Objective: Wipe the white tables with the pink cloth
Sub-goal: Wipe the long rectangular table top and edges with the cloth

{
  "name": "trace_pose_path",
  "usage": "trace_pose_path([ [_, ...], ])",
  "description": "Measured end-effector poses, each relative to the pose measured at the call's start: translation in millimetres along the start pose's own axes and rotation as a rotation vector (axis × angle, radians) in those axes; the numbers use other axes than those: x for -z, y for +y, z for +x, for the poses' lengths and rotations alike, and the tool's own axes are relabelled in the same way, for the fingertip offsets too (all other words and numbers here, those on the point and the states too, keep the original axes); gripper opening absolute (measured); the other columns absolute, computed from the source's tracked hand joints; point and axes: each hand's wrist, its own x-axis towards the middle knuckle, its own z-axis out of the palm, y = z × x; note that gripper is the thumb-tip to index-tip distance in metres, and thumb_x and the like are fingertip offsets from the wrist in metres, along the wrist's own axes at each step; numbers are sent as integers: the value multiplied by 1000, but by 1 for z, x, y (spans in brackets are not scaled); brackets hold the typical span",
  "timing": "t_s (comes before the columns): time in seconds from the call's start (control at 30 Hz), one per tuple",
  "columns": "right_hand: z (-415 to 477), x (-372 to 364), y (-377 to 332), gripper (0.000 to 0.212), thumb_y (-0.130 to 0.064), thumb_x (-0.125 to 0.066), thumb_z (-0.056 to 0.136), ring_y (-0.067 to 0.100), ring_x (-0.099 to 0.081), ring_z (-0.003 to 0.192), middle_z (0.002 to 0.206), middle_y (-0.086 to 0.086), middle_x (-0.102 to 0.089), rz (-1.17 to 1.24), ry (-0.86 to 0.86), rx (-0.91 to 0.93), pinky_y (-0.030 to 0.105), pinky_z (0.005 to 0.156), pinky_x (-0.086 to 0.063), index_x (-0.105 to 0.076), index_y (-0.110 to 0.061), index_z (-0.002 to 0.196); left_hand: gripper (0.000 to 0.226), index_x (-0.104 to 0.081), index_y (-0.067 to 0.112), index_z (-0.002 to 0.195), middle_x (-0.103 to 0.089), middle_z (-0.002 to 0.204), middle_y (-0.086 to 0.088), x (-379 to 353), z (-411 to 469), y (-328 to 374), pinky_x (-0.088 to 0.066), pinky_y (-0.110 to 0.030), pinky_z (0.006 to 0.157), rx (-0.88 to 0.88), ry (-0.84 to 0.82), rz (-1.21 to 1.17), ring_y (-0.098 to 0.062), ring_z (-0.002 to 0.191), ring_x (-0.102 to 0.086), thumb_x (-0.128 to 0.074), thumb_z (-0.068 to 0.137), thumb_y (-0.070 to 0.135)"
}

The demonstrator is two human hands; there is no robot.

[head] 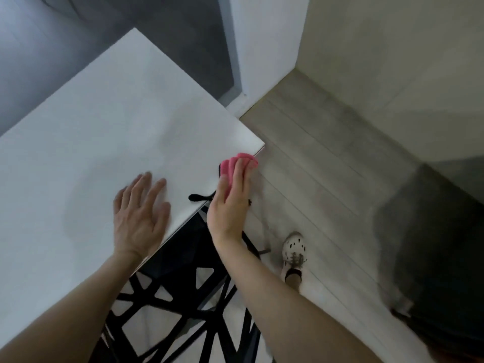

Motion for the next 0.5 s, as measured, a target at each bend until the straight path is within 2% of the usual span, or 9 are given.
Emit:
trace_pose_path([
  [0.07, -28, -21, 5, 53, -21, -42, 118, 14, -15, 166, 181, 0, -5, 9, 14, 0, 26, 131, -28, -30, -17, 170, 58, -42, 33, 164, -32, 175, -2, 1, -1, 3, -19, -49, 132, 13, 19, -14, -23, 165, -25, -37, 110, 52],
  [0.13, -38, -29, 10, 52, -17, -43, 118, 15, -17, 166, 181, -1, -7, -7, 19, 42, 36, 131, -33, -33, -18, 169, 57, -46, 31, 162, -35, 174, -4, 1, -1, 4, -21, -51, 132, 13, 49, -45, -25, 163, -28, -40, 109, 50],
  [0.23, 6, -19, 19, 51, -10, -44, 116, 19, -20, 166, 180, 7, -13, -35, 114, 96, 34, 131, -31, -38, -14, 166, 56, -49, 30, 160, -37, 172, -4, -1, -1, 2, -23, -53, 131, 3, 85, -86, -27, 162, -31, -43, 109, 49],
  [0.3, 48, -7, 18, 50, -7, -44, 115, 24, -25, 165, 179, 12, -18, -49, 215, 90, 19, 129, -27, -40, -10, 165, 55, -49, 31, 160, -37, 171, -4, -3, -2, 1, -22, -53, 131, -8, 101, -89, -26, 162, -31, -43, 109, 50],
  [0.33, 60, -8, 18, 51, -6, -45, 115, 24, -28, 164, 179, 12, -19, -49, 261, 73, 8, 123, -24, -40, -10, 165, 54, -50, 32, 159, -38, 171, -3, -4, -2, 1, -22, -52, 131, -5, 109, -89, -25, 162, -31, -43, 109, 50],
  [0.37, 61, -13, 17, 52, -6, -45, 114, 23, -29, 163, 179, 10, -19, -36, 295, 62, 2, 119, -22, -39, -12, 166, 54, -50, 33, 159, -38, 171, -2, -4, -1, 1, -21, -51, 131, 2, 112, -92, -24, 161, -31, -43, 108, 50],
  [0.43, 23, -37, 20, 57, -5, -48, 113, 20, -26, 164, 180, 6, -15, 8, 294, 68, 10, 125, -24, -35, -14, 168, 54, -50, 32, 159, -38, 171, -2, -3, -1, 2, -20, -50, 132, 14, 101, -90, -24, 161, -31, -43, 108, 49],
  [0.5, -46, -58, 25, 61, -8, -49, 114, 14, -19, 166, 181, 0, -10, 26, 184, 112, 21, 130, -26, -30, -19, 170, 54, -49, 31, 160, -38, 171, -4, -1, -1, 3, -20, -51, 132, 17, 85, -84, -25, 162, -30, -43, 109, 48],
])
